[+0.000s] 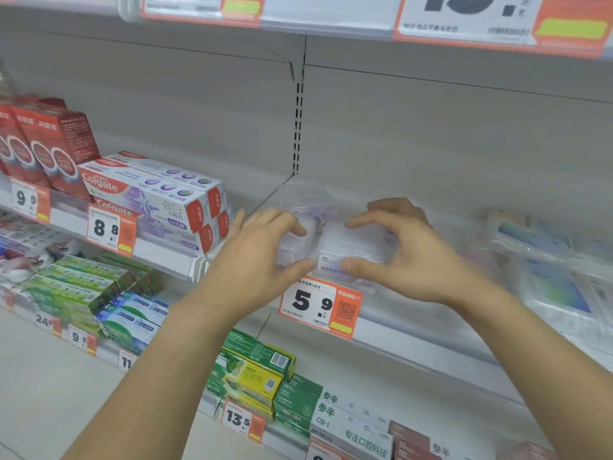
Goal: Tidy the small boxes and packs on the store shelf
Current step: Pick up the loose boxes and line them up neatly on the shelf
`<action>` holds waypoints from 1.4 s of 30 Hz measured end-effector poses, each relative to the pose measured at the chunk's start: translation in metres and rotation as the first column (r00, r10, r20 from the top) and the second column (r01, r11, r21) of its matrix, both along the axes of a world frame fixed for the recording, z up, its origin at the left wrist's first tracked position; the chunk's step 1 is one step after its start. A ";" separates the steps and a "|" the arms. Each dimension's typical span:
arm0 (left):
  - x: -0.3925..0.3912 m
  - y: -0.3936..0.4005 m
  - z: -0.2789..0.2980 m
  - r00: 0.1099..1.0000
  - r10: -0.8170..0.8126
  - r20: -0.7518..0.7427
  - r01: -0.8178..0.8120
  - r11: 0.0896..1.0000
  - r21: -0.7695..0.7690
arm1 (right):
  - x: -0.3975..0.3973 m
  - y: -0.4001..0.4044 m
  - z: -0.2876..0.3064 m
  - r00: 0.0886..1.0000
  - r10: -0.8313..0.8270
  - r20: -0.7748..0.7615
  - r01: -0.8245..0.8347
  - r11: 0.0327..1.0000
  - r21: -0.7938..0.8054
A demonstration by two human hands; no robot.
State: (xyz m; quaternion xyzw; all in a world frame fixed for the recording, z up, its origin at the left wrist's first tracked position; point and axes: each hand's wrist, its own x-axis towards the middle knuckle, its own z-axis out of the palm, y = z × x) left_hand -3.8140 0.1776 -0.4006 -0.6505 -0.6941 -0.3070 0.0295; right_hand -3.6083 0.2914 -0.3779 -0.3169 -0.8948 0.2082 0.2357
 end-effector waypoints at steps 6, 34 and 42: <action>-0.005 -0.004 0.004 0.999 -0.016 -0.035 0.016 1.000 -0.016 | -0.011 -0.004 -0.002 0.996 0.049 0.080 -0.049 0.999 -0.004; -0.006 -0.005 -0.007 0.978 0.084 0.191 -0.093 0.995 0.043 | -0.104 0.099 0.021 0.983 0.022 0.180 0.097 0.775 -0.625; -0.003 -0.004 -0.005 0.964 0.115 0.238 -0.114 0.993 -0.016 | -0.097 0.099 0.022 0.990 0.057 0.128 0.064 0.630 -0.774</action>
